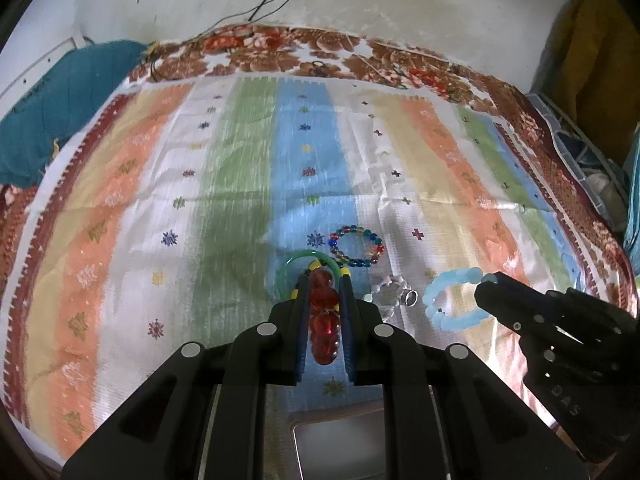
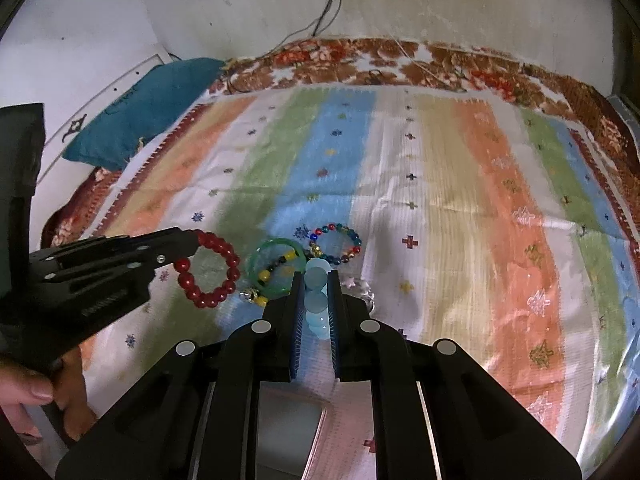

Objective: Organize jewelry
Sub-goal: 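Lift the red bead bracelet with the left gripper while the right lifts the light-blue bracelet, then lower both bracelets into the tin box and open both grippers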

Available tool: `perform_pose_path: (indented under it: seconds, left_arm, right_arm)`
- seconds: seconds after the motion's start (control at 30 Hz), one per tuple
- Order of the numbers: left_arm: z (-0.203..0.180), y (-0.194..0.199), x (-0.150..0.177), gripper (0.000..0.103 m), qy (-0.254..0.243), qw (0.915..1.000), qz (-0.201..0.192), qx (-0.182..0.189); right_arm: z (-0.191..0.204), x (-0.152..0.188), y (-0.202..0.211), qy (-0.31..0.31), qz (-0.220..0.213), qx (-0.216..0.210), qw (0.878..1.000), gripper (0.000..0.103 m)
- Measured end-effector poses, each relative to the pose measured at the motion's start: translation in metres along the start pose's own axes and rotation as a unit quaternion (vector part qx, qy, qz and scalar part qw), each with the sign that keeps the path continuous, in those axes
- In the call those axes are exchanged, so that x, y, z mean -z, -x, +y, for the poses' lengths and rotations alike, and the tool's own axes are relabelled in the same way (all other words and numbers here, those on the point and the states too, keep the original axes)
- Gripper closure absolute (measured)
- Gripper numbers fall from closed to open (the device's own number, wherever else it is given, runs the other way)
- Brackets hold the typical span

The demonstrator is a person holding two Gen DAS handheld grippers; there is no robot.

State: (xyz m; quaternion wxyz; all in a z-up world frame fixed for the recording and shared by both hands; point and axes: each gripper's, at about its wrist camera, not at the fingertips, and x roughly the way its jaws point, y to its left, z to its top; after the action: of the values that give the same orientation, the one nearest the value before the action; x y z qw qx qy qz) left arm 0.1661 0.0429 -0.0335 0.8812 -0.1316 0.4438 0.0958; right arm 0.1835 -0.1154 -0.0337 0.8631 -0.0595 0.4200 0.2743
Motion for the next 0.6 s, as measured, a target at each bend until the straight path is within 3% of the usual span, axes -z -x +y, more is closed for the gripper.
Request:
perform_pose_path:
  seconds: [0.4,0.6]
  left_arm:
    - [-0.003,0.027,0.018,0.09,-0.008,0.9995,-0.018,0.023]
    - [-0.006,0.037,0.027,0.09,-0.023,0.9992,-0.028,0.017]
  right_arm:
    - [0.008,0.012,0.018,0.014,-0.008,-0.027,1.0,0.09]
    - [0.012,0.02,0.022,0.02,-0.003,-0.033,0.999,0.091]
